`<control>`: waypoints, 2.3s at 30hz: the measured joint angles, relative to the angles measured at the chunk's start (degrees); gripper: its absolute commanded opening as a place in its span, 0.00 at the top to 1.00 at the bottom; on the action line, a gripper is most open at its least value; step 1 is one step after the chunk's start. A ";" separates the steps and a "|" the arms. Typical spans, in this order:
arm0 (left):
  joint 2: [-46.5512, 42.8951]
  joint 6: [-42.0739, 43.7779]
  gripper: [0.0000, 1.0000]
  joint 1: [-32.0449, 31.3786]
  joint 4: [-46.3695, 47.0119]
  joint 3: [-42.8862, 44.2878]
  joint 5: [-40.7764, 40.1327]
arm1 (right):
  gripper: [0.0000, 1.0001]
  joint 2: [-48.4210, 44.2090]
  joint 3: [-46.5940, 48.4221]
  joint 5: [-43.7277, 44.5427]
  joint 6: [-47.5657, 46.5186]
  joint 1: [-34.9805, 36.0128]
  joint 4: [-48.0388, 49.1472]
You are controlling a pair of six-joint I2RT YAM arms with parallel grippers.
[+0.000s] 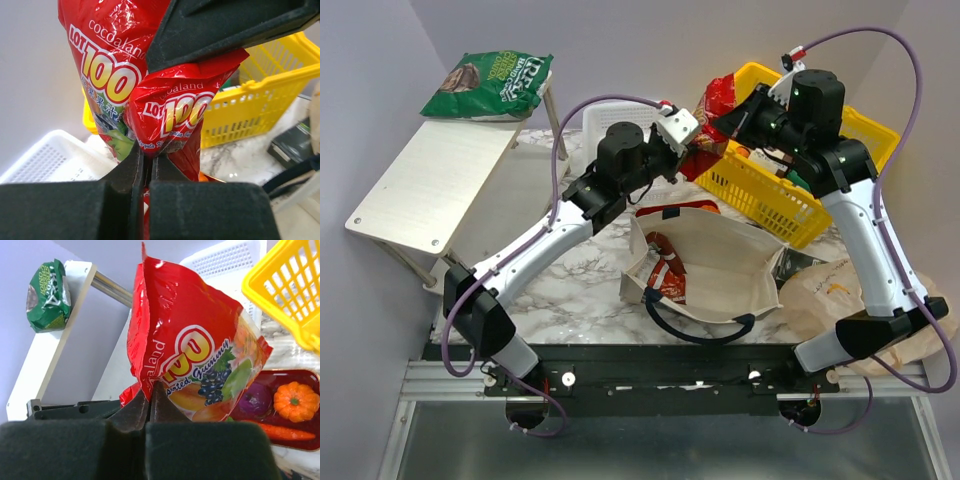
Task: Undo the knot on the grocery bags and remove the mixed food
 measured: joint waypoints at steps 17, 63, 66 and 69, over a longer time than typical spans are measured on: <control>-18.62 7.69 1.00 12.39 -11.89 -9.86 1.42 | 0.15 -6.58 -3.43 -17.92 -7.45 -13.03 6.97; -16.37 -21.42 0.89 35.91 8.39 -43.25 -22.73 | 0.12 -15.98 -16.79 -16.52 -20.57 -13.84 5.01; -17.92 -23.23 0.81 35.76 6.58 -44.89 -23.58 | 0.12 -16.74 -17.88 -16.55 -20.52 -14.47 5.11; -19.37 -24.61 1.00 35.91 4.42 -46.10 -24.65 | 0.12 -17.25 -19.15 -16.57 -20.35 -14.82 5.16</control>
